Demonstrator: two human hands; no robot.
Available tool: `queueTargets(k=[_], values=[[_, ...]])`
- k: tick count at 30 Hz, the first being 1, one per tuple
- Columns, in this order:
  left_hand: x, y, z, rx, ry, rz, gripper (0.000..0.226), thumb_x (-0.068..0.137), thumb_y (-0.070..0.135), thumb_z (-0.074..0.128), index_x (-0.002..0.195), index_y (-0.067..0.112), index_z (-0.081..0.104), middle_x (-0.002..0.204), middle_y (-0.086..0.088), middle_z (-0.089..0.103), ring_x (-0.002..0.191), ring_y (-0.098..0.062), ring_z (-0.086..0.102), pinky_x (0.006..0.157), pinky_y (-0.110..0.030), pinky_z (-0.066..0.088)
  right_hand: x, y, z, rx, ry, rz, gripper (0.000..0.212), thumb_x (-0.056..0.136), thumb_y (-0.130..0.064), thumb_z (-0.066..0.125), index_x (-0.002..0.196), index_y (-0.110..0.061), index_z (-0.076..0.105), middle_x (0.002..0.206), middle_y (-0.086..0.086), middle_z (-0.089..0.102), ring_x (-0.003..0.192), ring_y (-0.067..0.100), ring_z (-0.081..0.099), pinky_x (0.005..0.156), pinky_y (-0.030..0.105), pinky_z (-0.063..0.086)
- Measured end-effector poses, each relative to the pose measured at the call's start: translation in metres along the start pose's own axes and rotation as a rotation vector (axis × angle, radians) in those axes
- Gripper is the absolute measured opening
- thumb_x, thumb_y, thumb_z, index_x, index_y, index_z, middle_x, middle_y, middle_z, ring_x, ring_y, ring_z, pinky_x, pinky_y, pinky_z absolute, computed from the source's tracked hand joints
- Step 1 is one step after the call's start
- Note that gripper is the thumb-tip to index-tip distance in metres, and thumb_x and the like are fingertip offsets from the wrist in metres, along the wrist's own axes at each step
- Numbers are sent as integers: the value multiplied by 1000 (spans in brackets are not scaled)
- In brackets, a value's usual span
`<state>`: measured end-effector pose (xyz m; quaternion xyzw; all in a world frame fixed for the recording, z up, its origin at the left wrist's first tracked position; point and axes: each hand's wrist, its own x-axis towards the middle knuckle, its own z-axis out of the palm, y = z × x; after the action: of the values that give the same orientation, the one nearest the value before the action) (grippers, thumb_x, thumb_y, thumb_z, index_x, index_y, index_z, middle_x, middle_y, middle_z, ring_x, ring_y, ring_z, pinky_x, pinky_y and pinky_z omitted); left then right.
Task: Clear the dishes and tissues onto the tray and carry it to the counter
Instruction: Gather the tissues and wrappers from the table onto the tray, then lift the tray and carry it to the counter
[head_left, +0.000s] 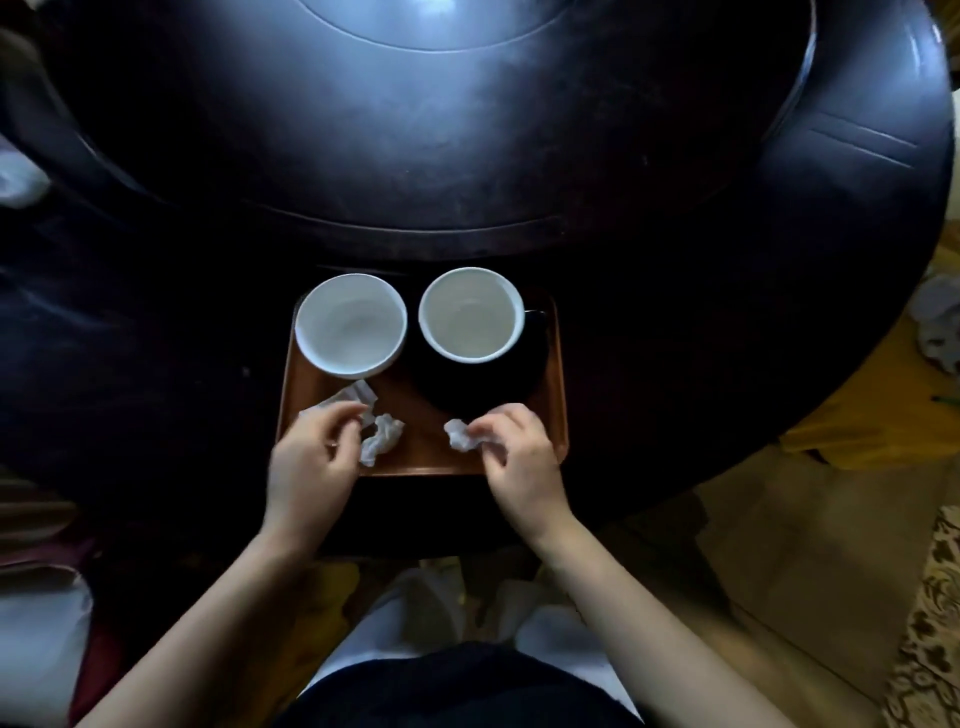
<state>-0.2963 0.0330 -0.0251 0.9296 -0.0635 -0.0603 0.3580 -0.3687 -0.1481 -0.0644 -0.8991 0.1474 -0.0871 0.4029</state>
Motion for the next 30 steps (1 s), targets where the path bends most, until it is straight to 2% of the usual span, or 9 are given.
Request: queueTargets(k=[4, 9, 12, 17, 19, 21, 24, 27, 30], values=[[30, -34, -26, 95, 135, -137, 25, 86, 8, 53, 108, 6, 65, 108, -19, 61, 101, -27, 55, 83, -22, 35, -2, -12, 32, -76, -50, -29, 19, 75, 6, 59, 88, -5, 67, 91, 12, 59, 88, 27, 57, 81, 21, 41], [64, -62, -26, 136, 24, -254, 41, 85, 17, 56, 125, 10, 53, 118, -20, 55, 103, -29, 55, 89, -36, 41, -6, -11, 44, -184, -10, -33, 16, 80, 3, 58, 92, -2, 68, 93, 13, 58, 88, 28, 55, 79, 31, 48], [75, -66, -17, 89, -6, -293, 43, 86, 19, 55, 128, 8, 49, 120, -19, 56, 90, -21, 55, 81, -30, 39, -6, -11, 43, -200, -50, -57, 22, 83, -8, 50, 96, -3, 67, 96, 12, 59, 90, 27, 55, 80, 35, 51], [82, -72, -7, 97, -20, -277, 37, 86, 22, 53, 121, 10, 55, 111, -16, 60, 92, -24, 56, 75, -30, 38, -6, -15, 31, -166, -113, -117, 30, 88, -22, 50, 106, -6, 66, 101, 10, 62, 96, 21, 54, 89, 26, 44], [86, -75, -7, 122, -37, -275, 35, 86, 24, 52, 118, 11, 57, 109, -15, 61, 97, -29, 58, 75, -33, 41, -5, -18, 18, -103, -22, -80, 30, 89, -21, 48, 106, -5, 67, 102, 10, 64, 97, 20, 56, 92, 24, 42], [90, -76, -9, 138, -51, -264, 32, 86, 25, 53, 114, 10, 58, 106, -14, 63, 96, -30, 58, 73, -33, 41, 2, -13, 0, -59, 179, 8, 29, 89, -18, 46, 102, -4, 67, 98, 12, 66, 94, 21, 59, 90, 26, 44], [96, -72, -12, 158, -70, -254, 29, 87, 24, 53, 110, 8, 57, 105, -13, 64, 97, -30, 59, 74, -34, 40, 24, 10, -30, -127, 393, 266, 24, 89, -11, 49, 103, 0, 65, 101, 19, 65, 95, 30, 61, 86, 29, 43], [102, -68, -11, 211, -70, -272, 30, 88, 27, 51, 109, 7, 56, 107, -14, 65, 100, -34, 59, 78, -37, 42, 48, 30, -41, -254, 161, 535, 27, 92, -20, 52, 113, -4, 59, 114, 19, 61, 105, 35, 57, 86, 37, 45], [108, -65, -9, 259, -62, -306, 32, 88, 33, 49, 104, 7, 58, 105, -17, 66, 101, -37, 58, 80, -40, 44, 65, 30, -36, -375, -31, 548, 30, 92, -29, 51, 114, -9, 52, 112, 15, 62, 105, 35, 57, 82, 37, 45]])
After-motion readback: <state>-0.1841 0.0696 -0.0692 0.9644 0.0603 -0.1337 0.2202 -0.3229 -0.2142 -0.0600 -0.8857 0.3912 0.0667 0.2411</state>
